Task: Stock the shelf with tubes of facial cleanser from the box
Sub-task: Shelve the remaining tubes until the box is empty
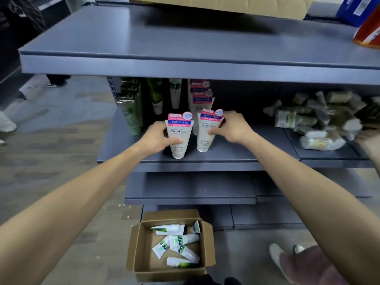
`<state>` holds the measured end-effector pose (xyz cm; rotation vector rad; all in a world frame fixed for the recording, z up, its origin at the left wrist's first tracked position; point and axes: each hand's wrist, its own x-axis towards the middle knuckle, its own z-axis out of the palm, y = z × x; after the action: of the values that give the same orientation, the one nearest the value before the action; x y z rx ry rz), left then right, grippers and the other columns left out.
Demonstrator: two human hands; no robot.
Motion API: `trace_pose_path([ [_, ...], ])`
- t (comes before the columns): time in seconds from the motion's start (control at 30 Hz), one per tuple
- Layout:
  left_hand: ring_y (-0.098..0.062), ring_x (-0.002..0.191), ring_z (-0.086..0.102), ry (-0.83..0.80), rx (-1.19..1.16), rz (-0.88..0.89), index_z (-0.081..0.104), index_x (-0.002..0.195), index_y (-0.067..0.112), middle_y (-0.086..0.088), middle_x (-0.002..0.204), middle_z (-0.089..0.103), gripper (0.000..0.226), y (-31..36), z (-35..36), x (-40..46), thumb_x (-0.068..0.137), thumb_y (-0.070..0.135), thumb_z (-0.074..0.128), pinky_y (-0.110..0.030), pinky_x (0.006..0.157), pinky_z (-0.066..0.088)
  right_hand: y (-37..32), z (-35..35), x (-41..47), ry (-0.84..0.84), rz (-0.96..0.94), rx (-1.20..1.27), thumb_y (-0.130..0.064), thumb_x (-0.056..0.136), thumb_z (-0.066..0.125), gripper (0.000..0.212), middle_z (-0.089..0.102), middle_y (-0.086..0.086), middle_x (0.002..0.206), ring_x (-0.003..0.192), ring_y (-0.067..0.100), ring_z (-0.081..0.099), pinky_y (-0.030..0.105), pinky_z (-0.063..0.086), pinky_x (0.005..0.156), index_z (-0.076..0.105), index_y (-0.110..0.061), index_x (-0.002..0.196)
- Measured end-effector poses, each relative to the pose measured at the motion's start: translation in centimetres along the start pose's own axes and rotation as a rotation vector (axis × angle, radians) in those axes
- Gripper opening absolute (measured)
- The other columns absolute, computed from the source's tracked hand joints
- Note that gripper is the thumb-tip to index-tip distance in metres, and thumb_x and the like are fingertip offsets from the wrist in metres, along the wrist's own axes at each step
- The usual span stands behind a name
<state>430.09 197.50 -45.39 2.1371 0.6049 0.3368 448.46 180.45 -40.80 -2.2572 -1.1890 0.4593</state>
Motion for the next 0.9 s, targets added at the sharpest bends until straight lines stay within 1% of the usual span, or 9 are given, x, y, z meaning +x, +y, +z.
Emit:
trace_pose_path([
  [0.07, -0.007, 0.101, 0.065, 0.018, -0.014, -0.019, 0.071, 0.101, 0.02, 0.011, 0.101, 0.071, 0.029, -0.1, 0.6, 0.2, 0.074, 0.018, 0.083, -0.033, 0.097, 0.049, 0.1, 0.0, 0.7, -0.007, -0.015, -0.003, -0.024, 0.082, 0.078, 0.019, 0.071, -0.003, 0.104, 0.076, 0.004, 0.058, 0.023, 0.044, 0.072, 0.069, -0.022, 0.098],
  [0.13, -0.008, 0.103, 0.064, 0.04, -0.014, -0.039, 0.071, 0.104, 0.019, 0.01, 0.104, 0.071, 0.032, 0.0, 1.1, 0.5, 0.074, 0.022, 0.083, -0.035, 0.098, 0.049, 0.1, 0.0, 1.3, -0.025, -0.018, -0.007, -0.024, 0.083, 0.077, 0.021, 0.071, -0.002, 0.107, 0.075, 0.002, 0.057, 0.02, 0.043, 0.068, 0.068, -0.021, 0.102],
  [0.17, -0.008, 0.104, 0.064, 0.045, -0.012, -0.049, 0.071, 0.105, 0.02, 0.01, 0.105, 0.071, 0.033, 0.1, 1.3, 0.7, 0.074, 0.023, 0.083, -0.036, 0.098, 0.049, 0.0, 0.0, 1.6, -0.035, -0.019, -0.011, -0.024, 0.083, 0.077, 0.023, 0.07, -0.002, 0.109, 0.078, 0.002, 0.058, 0.02, 0.043, 0.07, 0.068, -0.021, 0.104],
  [0.27, -0.009, 0.104, 0.064, 0.057, -0.026, -0.072, 0.069, 0.103, 0.023, 0.01, 0.106, 0.071, 0.033, 0.0, 1.8, 1.2, 0.074, 0.023, 0.084, -0.039, 0.098, 0.049, 0.1, -0.2, 2.6, -0.054, -0.023, -0.022, -0.024, 0.083, 0.077, 0.029, 0.07, -0.001, 0.114, 0.097, 0.012, 0.063, 0.023, 0.042, 0.08, 0.068, -0.019, 0.11],
  [0.37, -0.011, 0.104, 0.065, 0.059, -0.046, -0.063, 0.069, 0.104, 0.025, 0.008, 0.107, 0.072, 0.033, 0.3, 2.4, 1.5, 0.074, 0.023, 0.083, -0.043, 0.098, 0.05, 0.1, -0.3, 3.2, -0.072, -0.05, -0.037, -0.025, 0.084, 0.076, 0.03, 0.069, -0.003, 0.115, 0.098, 0.011, 0.061, 0.022, 0.041, 0.082, 0.067, -0.02, 0.112],
  [0.5, -0.012, 0.106, 0.064, 0.062, -0.041, -0.073, 0.068, 0.105, 0.024, 0.007, 0.108, 0.071, 0.033, 0.9, 3.0, 2.0, 0.075, 0.021, 0.083, -0.042, 0.099, 0.049, 0.2, -0.5, 4.1, -0.082, -0.093, -0.051, -0.024, 0.082, 0.076, 0.035, 0.068, -0.002, 0.119, 0.107, 0.015, 0.061, 0.023, 0.04, 0.084, 0.066, -0.022, 0.116],
  [0.7, -0.01, 0.105, 0.063, 0.077, -0.027, -0.067, 0.069, 0.104, 0.023, 0.011, 0.104, 0.068, 0.032, 1.8, 3.9, 2.4, 0.076, 0.02, 0.082, -0.036, 0.099, 0.048, 0.9, -0.6, 4.7, -0.081, -0.116, -0.067, -0.03, 0.081, 0.078, 0.038, 0.067, -0.004, 0.12, 0.109, 0.015, 0.06, 0.023, 0.04, 0.084, 0.065, -0.023, 0.117],
  [0.8, -0.01, 0.105, 0.062, 0.066, -0.031, -0.064, 0.069, 0.105, 0.021, 0.008, 0.108, 0.069, 0.032, 2.4, 4.7, 2.5, 0.076, 0.02, 0.082, -0.034, 0.098, 0.048, 0.8, -0.5, 4.5, -0.074, -0.138, -0.081, -0.036, 0.083, 0.076, 0.037, 0.065, -0.006, 0.115, 0.102, 0.012, 0.059, 0.024, 0.04, 0.081, 0.065, -0.02, 0.114],
  [0.9, -0.009, 0.105, 0.062, 0.038, -0.053, -0.06, 0.069, 0.105, 0.022, 0.009, 0.108, 0.07, 0.033, 3.1, 5.8, 2.5, 0.076, 0.02, 0.082, -0.035, 0.098, 0.048, 1.0, -0.4, 4.7, -0.059, -0.136, -0.164, -0.025, 0.089, 0.07, 0.025, 0.066, 0.002, 0.116, 0.105, 0.02, 0.061, 0.025, 0.042, 0.08, 0.064, -0.014, 0.111],
])
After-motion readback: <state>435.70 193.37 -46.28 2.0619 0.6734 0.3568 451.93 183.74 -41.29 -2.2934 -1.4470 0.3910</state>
